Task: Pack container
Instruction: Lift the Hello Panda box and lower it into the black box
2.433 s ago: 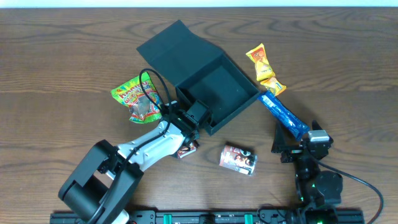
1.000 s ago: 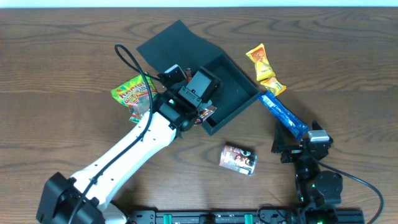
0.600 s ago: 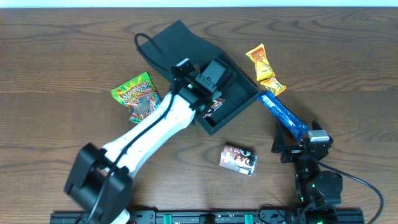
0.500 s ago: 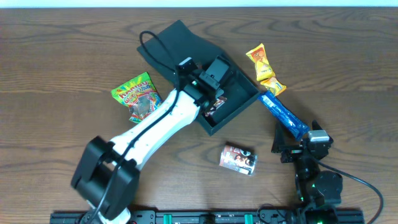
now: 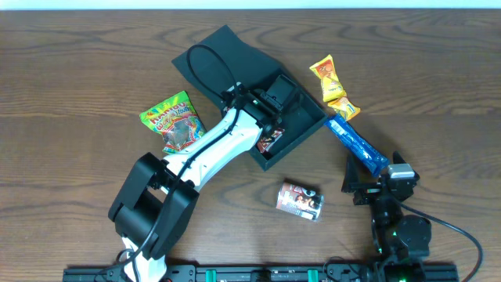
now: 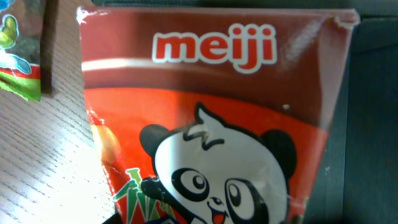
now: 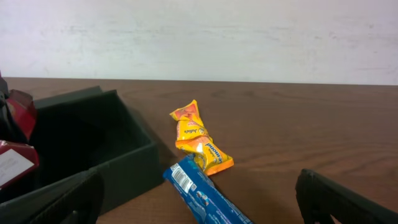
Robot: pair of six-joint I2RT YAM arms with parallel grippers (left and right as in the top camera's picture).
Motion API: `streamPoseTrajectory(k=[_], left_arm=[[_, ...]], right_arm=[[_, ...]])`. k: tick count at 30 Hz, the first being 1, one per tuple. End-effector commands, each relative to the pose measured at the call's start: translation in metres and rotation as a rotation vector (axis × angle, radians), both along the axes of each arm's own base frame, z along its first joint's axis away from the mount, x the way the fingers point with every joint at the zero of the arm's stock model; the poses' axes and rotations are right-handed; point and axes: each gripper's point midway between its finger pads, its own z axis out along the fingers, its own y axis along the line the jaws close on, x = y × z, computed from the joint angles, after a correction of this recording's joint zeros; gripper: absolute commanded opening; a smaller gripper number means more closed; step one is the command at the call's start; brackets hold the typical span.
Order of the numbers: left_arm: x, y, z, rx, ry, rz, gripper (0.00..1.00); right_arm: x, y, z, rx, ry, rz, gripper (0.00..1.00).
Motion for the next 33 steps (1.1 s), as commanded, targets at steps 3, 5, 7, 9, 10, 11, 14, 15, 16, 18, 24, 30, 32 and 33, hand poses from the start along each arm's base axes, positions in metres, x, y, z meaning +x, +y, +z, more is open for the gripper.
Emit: streamPoseTrajectory(k=[3, 5, 7, 9, 10, 11, 14, 15, 16, 18, 24, 30, 32, 33], left_arm=[[-0.001, -0.006, -0.002, -0.029, 0.026, 0.005, 0.38], [-0.004, -0.004, -0.003, -0.019, 0.039, 0.005, 0.40], [-0.006, -0.002, -0.003, -0.012, 0.046, 0.005, 0.41], [-0.007, -0.001, -0.004, -0.007, 0.051, 0.005, 0.43], [-0.007, -0.001, -0.004, -0.005, 0.052, 0.006, 0.43], [-0.007, -0.001, -0.004, -0.006, 0.053, 0.006, 0.43], [-0.007, -0.001, -0.004, -0.006, 0.052, 0.006, 0.49], [-0.007, -0.001, -0.004, -0.007, 0.052, 0.006, 0.51], [-0.007, -0.001, -0.004, -0.007, 0.052, 0.007, 0.51], [-0.006, 0.000, -0.004, -0.007, 0.052, 0.007, 0.51], [-0.005, -0.002, 0.000, -0.013, 0.046, 0.007, 0.51], [0.003, -0.008, 0.030, -0.020, 0.027, -0.024, 0.51], [0.007, -0.009, 0.043, -0.007, 0.007, -0.039, 0.51], [0.009, -0.008, 0.048, 0.002, -0.006, -0.038, 0.52]], right_arm=[[0.000, -0.002, -0.001, -0.015, 0.003, -0.009, 0.99], [0.000, -0.002, -0.001, -0.015, 0.003, -0.009, 0.99], [0.000, -0.002, -0.001, -0.015, 0.003, -0.009, 0.99], [0.000, -0.002, -0.001, -0.015, 0.003, -0.009, 0.99], [0.000, -0.002, -0.001, -0.015, 0.003, -0.009, 0.99], [0.000, -0.002, -0.001, -0.015, 0.003, -0.009, 0.99], [0.000, -0.002, -0.001, -0.015, 0.003, -0.009, 0.99], [0.000, -0.002, -0.001, -0.015, 0.003, -0.009, 0.99], [0.000, -0.002, -0.001, -0.015, 0.003, -0.009, 0.99], [0.000, -0.002, -0.001, -0.015, 0.003, -0.009, 0.99], [0.000, -0.002, -0.001, -0.015, 0.003, -0.009, 0.99], [0.000, -0.002, -0.001, -0.015, 0.003, -0.009, 0.99], [0.000, -0.002, -0.001, -0.015, 0.003, -0.009, 0.99], [0.000, -0.002, -0.001, -0.015, 0.003, -0.009, 0.99]])
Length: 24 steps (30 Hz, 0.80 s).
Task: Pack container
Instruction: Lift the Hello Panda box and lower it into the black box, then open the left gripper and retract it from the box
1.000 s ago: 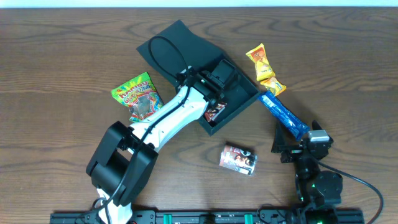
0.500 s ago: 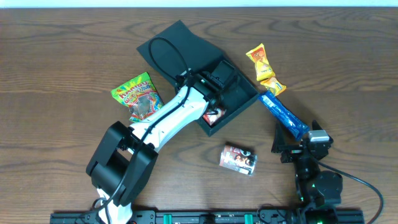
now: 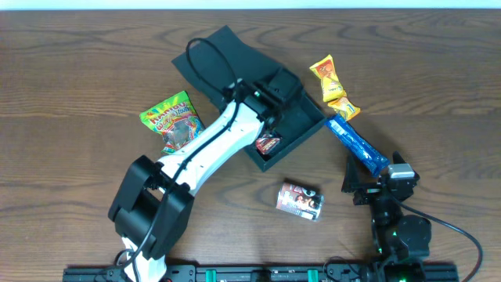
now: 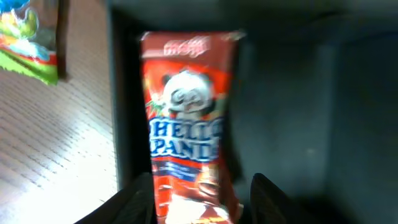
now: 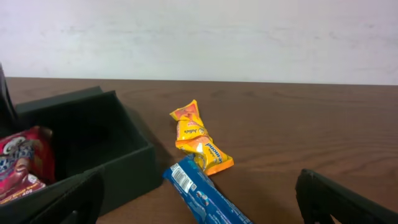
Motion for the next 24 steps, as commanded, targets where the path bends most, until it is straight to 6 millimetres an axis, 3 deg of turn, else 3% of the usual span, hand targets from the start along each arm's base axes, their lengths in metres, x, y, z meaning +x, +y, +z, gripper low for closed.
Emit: streamPoseTrajectory(k=[1, 4, 7, 11, 13, 24], left_arm=[[0.014, 0.000, 0.020, 0.025, -0.058, -0.014, 0.52], [0.018, 0.005, 0.024, 0.048, -0.078, -0.006, 0.52], [0.017, 0.006, 0.023, 0.051, -0.073, -0.005, 0.42], [0.020, 0.003, 0.022, 0.047, -0.085, -0.007, 0.23], [0.019, 0.004, 0.017, 0.059, -0.077, -0.007, 0.07], [0.012, 0.006, -0.033, 0.142, 0.027, -0.018, 0.06]], right_arm=[[0.000, -0.002, -0.002, -0.015, 0.003, -0.009, 0.99], [0.000, -0.002, -0.002, -0.015, 0.003, -0.009, 0.99], [0.000, -0.002, -0.002, -0.015, 0.003, -0.009, 0.99], [0.000, -0.002, -0.002, -0.015, 0.003, -0.009, 0.99], [0.000, -0.002, -0.002, -0.015, 0.003, -0.009, 0.99], [0.000, -0.002, -0.002, -0.015, 0.003, -0.009, 0.99]])
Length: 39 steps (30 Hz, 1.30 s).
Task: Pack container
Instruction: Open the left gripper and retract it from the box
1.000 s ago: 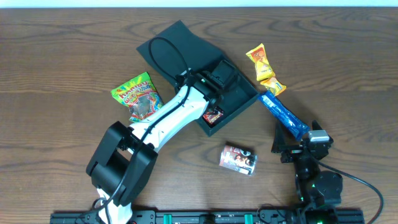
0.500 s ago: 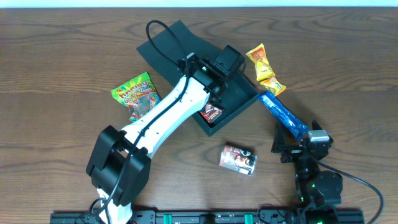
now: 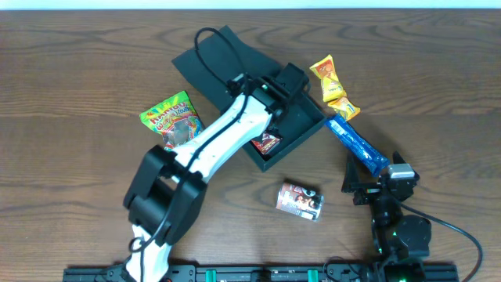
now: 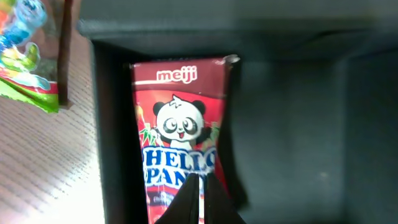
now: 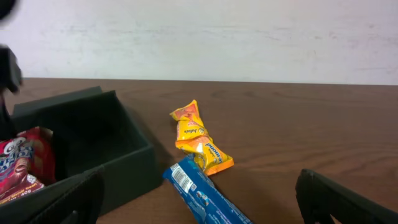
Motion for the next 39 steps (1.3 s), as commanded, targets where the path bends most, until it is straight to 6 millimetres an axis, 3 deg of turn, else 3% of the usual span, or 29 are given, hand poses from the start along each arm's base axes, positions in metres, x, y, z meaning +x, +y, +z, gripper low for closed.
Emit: streamPoseTrajectory(k=[1, 13, 22, 27, 34, 37, 39], left_arm=[[0.000, 0.002, -0.015, 0.042, 0.016, -0.003, 0.06], [-0.007, 0.009, -0.047, 0.106, 0.089, -0.003, 0.06], [-0.016, 0.009, -0.039, 0.093, 0.114, -0.010, 0.06], [-0.018, 0.008, 0.001, 0.066, 0.051, -0.039, 0.06], [-0.026, 0.001, 0.102, -0.006, -0.161, -0.188, 0.06], [-0.041, 0.002, 0.148, -0.015, -0.244, -0.310, 0.06], [-0.058, 0.017, 0.169, 0.022, -0.265, -0.352, 0.06]], right_arm=[[0.000, -0.002, -0.002, -0.015, 0.003, -0.009, 0.99], [0.000, -0.002, -0.002, -0.015, 0.003, -0.009, 0.99], [0.000, -0.002, -0.002, -0.015, 0.003, -0.009, 0.99], [0.000, -0.002, -0.002, -0.015, 0.003, -0.009, 0.99], [0.000, -0.002, -0.002, -0.015, 0.003, -0.009, 0.99], [0.000, -0.002, -0.002, -0.015, 0.003, -0.009, 0.99], [0.000, -0.002, -0.002, -0.015, 0.003, -0.009, 0.99]])
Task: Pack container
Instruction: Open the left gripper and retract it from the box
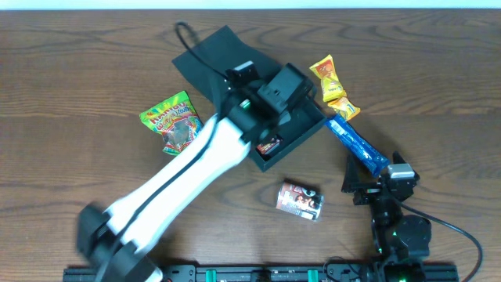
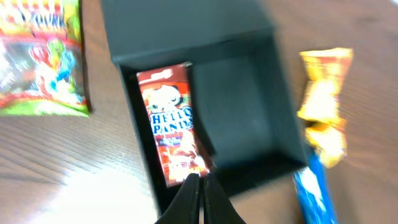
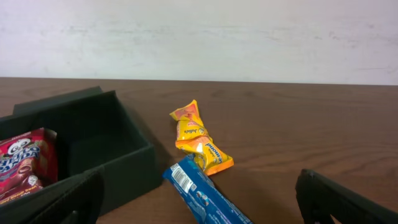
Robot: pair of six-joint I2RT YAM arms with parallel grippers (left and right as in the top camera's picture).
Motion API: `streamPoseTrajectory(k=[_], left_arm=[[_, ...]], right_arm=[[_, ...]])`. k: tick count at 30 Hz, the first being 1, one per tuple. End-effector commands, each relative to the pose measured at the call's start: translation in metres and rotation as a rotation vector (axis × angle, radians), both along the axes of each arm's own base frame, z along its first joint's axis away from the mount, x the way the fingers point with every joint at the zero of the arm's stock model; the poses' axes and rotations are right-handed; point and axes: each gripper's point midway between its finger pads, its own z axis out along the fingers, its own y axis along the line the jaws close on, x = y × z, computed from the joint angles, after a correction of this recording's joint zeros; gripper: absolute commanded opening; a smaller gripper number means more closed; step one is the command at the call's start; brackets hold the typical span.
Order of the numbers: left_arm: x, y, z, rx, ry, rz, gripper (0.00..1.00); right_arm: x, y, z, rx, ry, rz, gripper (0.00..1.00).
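Note:
The black box (image 1: 296,128) stands open, its lid (image 1: 219,59) lying back to the upper left. A red Hello Panda pack (image 2: 173,134) lies flat along the box's left wall, also visible from above (image 1: 268,143). My left gripper (image 2: 200,193) hangs above the box's near wall, shut with nothing in it. My right gripper (image 3: 196,186) rests low at the table's right front, open, with a blue bar (image 3: 202,193) on the table ahead of it. A yellow snack pack (image 3: 199,140) lies past the bar.
A green gummy bag (image 1: 172,121) lies left of the box. A red and silver pack (image 1: 300,200) lies on the table in front of the box. The yellow pack (image 1: 333,86) and the blue bar (image 1: 356,145) lie in a line right of the box.
My left gripper, still shut and empty, is now higher above the box, so the whole box and its surroundings show. The Hello Panda pack has stayed in the box. The right arm has not moved.
The Hello Panda pack first filled the left wrist view at the box's left side. Then it lay in the box with my left gripper open over it. Then the gripper was shut above it, and now it is higher. My right gripper stayed open throughout.

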Motion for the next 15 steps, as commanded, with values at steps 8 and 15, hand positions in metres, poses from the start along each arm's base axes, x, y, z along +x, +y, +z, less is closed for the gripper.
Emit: streamPoseTrajectory(k=[8, 15], left_arm=[[-0.077, 0.128, 0.053, 0.231, -0.010, 0.292, 0.06], [-0.094, 0.150, 0.053, 0.322, 0.008, 0.227, 0.06]], right_arm=[[0.000, -0.002, -0.001, -0.015, 0.003, -0.009, 0.99], [0.000, -0.002, -0.001, -0.015, 0.003, -0.009, 0.99]])
